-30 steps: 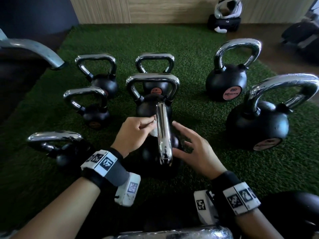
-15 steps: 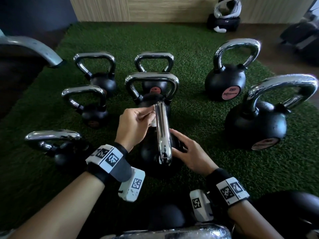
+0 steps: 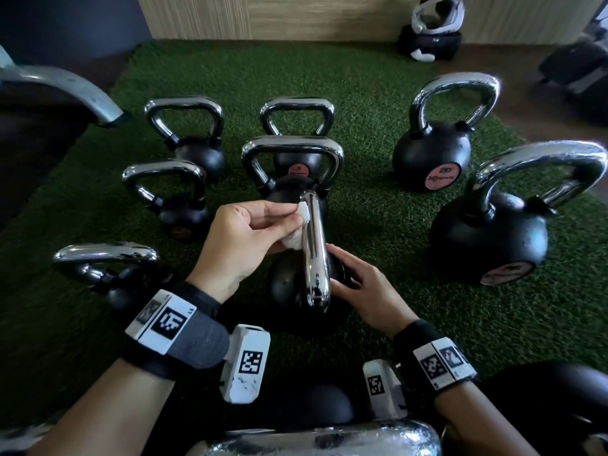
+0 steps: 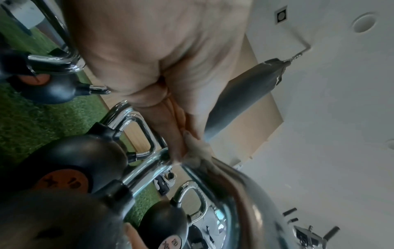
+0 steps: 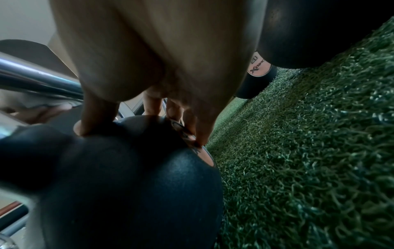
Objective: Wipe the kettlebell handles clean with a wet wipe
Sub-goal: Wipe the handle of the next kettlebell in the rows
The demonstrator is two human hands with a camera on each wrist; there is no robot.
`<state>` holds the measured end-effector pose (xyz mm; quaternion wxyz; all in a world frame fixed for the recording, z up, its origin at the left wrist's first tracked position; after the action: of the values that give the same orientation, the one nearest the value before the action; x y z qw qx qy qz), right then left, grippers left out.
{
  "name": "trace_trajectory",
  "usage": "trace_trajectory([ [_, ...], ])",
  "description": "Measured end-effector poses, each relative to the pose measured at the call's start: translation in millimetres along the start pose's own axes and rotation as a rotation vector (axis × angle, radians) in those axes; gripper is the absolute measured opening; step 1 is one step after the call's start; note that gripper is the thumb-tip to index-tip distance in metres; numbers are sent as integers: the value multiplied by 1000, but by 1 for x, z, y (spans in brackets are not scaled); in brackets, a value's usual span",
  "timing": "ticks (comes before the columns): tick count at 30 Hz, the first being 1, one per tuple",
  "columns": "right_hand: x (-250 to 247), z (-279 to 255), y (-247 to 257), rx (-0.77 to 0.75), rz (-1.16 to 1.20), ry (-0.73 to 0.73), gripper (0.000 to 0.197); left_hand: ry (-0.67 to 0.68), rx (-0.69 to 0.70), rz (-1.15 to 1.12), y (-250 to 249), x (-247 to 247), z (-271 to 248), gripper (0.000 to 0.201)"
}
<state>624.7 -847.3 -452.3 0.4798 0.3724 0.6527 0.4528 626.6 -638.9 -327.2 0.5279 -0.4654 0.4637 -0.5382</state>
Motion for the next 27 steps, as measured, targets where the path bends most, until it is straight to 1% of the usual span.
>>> trace_trajectory([
  [2,1,0,0,-9,4,-5,95,24,-28,43,-1,-2,-3,21],
  [5,0,0,-1,-15,-20,-11,92,173,-133,38,1,-9,-21,17],
  [6,-1,-1,-1,-14,-23,-9,92,223,-149,38,0,-10,-27,14],
  [8,-1,-1,0,-16,-26,-6,92,269,-111,83,-2,-12,-32,12],
  [10,-1,-1,1,-19,-31,-6,91,280,-60,124,-3,-14,-35,12],
  [14,-3,-2,1,-21,-48,-6,87,366,12,148,-1,-14,-46,16],
  [17,-2,-4,2,-32,-50,-3,86,362,82,204,0,-15,-51,14],
  [20,-3,-3,0,-27,-40,-10,85,376,63,272,10,-15,-56,11],
  [22,-3,-4,-1,-33,-52,-15,85,397,76,395,19,-13,-61,11],
  [23,-3,-4,0,-33,-55,-15,85,388,91,436,22,-13,-65,12],
  [25,-2,-4,1,-25,-57,-12,86,349,121,440,25,-11,-70,15],
  [27,-5,-1,6,-3,-87,-17,86,340,126,456,25,-12,-70,11],
])
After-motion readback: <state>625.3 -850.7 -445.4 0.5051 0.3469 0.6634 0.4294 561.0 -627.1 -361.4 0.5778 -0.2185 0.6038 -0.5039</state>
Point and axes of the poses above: each hand's wrist, its own z-axis towards the middle knuckle, its own x-axis out of the palm, y = z × x, the point moved 3 cm from there along z, towards the middle knuckle, and after that the axes turned 6 degrees about x, right-handed, at the moved point
